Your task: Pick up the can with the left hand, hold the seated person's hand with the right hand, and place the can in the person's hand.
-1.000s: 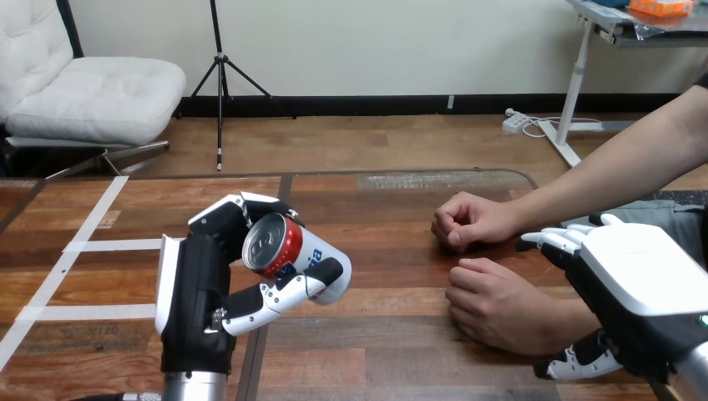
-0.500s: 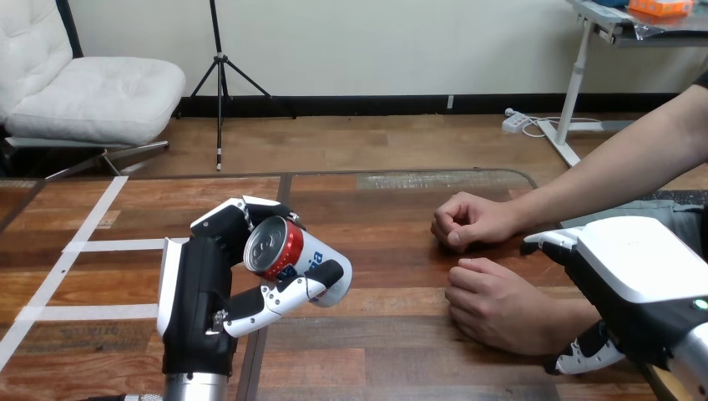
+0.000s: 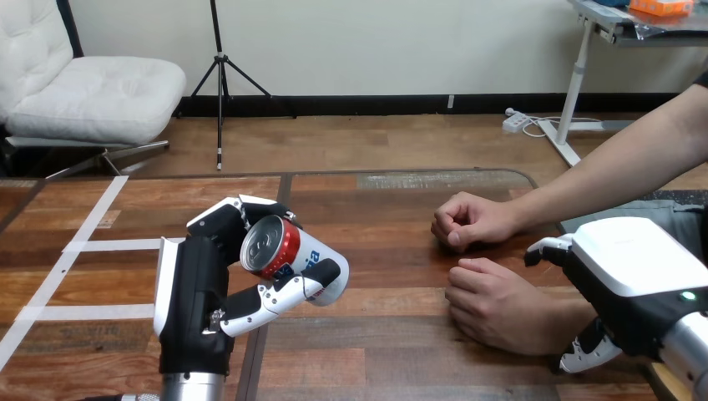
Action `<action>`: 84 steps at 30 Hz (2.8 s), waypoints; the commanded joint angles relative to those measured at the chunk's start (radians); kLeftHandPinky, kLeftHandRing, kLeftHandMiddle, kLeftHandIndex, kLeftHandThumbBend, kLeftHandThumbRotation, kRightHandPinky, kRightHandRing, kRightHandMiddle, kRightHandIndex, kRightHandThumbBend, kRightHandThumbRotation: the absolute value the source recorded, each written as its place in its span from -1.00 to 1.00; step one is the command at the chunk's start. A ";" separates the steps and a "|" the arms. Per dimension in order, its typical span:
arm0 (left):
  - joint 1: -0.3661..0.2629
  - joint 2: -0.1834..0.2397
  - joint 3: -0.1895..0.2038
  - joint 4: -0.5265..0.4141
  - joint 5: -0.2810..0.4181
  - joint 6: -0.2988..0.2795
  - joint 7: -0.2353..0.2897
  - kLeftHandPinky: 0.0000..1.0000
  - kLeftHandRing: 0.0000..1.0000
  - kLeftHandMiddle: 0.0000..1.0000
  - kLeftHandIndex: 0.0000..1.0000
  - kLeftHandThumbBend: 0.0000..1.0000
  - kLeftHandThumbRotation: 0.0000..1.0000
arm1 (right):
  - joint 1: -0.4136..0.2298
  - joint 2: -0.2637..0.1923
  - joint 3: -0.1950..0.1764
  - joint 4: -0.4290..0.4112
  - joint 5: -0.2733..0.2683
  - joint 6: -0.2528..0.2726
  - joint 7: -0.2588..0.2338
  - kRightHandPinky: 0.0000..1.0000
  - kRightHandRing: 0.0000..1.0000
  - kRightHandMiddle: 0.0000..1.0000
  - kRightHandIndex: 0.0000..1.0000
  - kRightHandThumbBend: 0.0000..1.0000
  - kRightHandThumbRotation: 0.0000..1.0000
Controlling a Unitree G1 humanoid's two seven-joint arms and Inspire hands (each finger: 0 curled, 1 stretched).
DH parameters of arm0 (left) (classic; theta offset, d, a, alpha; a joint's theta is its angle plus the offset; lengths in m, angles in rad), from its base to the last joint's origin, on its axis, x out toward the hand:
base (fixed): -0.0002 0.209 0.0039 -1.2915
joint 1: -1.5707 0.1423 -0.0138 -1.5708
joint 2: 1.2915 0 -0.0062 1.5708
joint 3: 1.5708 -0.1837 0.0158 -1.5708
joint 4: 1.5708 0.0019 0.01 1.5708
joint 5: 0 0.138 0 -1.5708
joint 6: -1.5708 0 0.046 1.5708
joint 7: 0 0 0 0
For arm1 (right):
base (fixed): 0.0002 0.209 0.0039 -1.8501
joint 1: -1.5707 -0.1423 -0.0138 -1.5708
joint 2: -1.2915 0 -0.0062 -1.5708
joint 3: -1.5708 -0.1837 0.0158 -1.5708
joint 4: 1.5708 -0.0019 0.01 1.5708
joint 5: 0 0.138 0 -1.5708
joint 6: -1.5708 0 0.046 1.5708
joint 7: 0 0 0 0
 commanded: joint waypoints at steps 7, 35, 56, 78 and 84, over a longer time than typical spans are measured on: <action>-0.071 0.001 0.016 -0.010 -0.010 -0.026 0.000 -0.21 -0.19 -0.14 -0.11 0.52 -0.98 | -0.121 -0.046 0.049 0.071 -0.028 0.022 0.051 0.54 0.61 0.62 0.55 0.82 -0.88; -0.057 0.000 0.027 -0.028 -0.029 -0.017 -0.020 -0.22 -0.20 -0.15 -0.11 0.52 -0.98 | -0.208 -0.067 0.148 0.233 -0.083 0.056 0.068 0.42 0.55 0.58 0.51 0.81 -0.81; -0.040 0.005 0.034 -0.045 -0.024 -0.004 -0.015 -0.23 -0.20 -0.15 -0.11 0.52 -0.97 | -0.198 -0.062 0.169 0.246 -0.093 0.098 0.071 0.54 0.64 0.67 0.60 0.73 -0.80; -0.036 0.008 0.035 -0.051 -0.033 0.007 -0.020 -0.25 -0.21 -0.16 -0.11 0.52 -1.00 | -0.159 -0.050 0.145 0.170 -0.098 0.165 0.044 0.60 0.72 0.75 0.68 0.70 -0.83; -0.041 0.012 0.038 -0.043 -0.026 0.000 -0.018 -0.24 -0.21 -0.16 -0.11 0.51 -1.00 | -0.147 -0.043 0.143 0.133 -0.115 0.208 0.053 0.65 0.76 0.78 0.71 0.68 -0.85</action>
